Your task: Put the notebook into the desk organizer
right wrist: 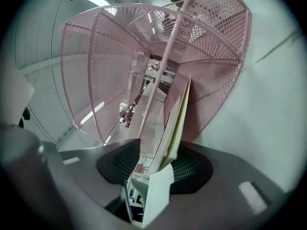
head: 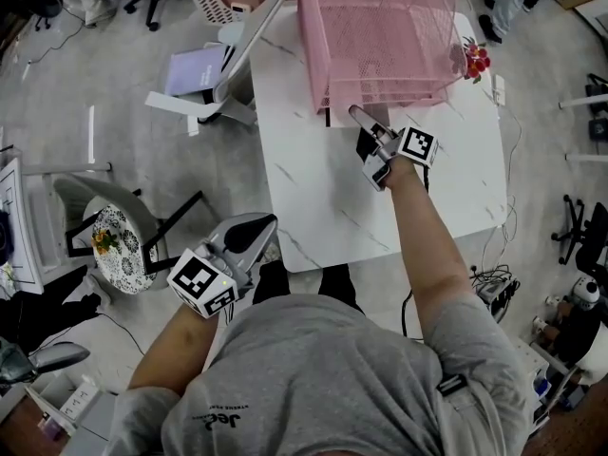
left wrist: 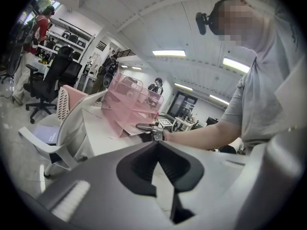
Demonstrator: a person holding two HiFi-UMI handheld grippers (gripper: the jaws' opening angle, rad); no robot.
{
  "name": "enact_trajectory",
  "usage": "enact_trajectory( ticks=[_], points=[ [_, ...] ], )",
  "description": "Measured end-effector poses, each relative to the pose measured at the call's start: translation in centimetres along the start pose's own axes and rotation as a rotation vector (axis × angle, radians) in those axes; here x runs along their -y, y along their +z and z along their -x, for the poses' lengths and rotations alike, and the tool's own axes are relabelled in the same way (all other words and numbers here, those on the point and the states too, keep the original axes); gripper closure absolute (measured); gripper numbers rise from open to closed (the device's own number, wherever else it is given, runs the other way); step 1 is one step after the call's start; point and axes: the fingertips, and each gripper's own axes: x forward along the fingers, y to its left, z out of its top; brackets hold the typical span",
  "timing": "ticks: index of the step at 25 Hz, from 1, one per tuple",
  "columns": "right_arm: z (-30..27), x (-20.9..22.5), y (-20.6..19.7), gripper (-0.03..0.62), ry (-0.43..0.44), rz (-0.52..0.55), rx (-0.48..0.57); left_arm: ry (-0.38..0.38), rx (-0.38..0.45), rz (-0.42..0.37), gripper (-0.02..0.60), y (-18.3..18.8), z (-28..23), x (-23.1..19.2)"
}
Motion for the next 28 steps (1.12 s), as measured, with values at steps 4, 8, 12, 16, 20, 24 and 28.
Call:
enact_trajectory(
  ticks=[4,8,12,16,20,24,28],
  points=[
    [-0.3,-1.2,0.0,0.315,0.001,0.127,-0.031,-0.006,-0.006,-0.008,0.523,-0.4,0.1,0.2],
    [-0.7,-1.2,-0.6,0.312,-0.090,0.347,-0.128,-0.001,-0.009,-0.014,0.523,-0.3,0.3,0.2],
    [-1.0,-0.6,-1.8,0.312,-0.163,0.563,-0.244,0.002,-0.011,-0.010,0.523,-0.2,0.4,0.2],
    [-1.0,-0.3,-4.0,0.312,-0.165,0.713,-0.376,0.002,-0.006,-0.004,0.523,-0.2,0.4,0.3],
    [-1.0,0.4,-4.5,0.313,-0.209,0.802,-0.421,0.002,-0.008,-0.012,0.523,-0.2,0.5,0.4],
    [-1.1,1.3,-2.3,0.315,-0.308,0.764,-0.329,0.002,-0.007,-0.007,0.523,-0.4,0.4,0.4],
    [-0.9,2.5,-0.8,0.316,-0.413,0.759,-0.281,-0.007,-0.011,-0.009,0.523,-0.8,0.4,0.4]
  ],
)
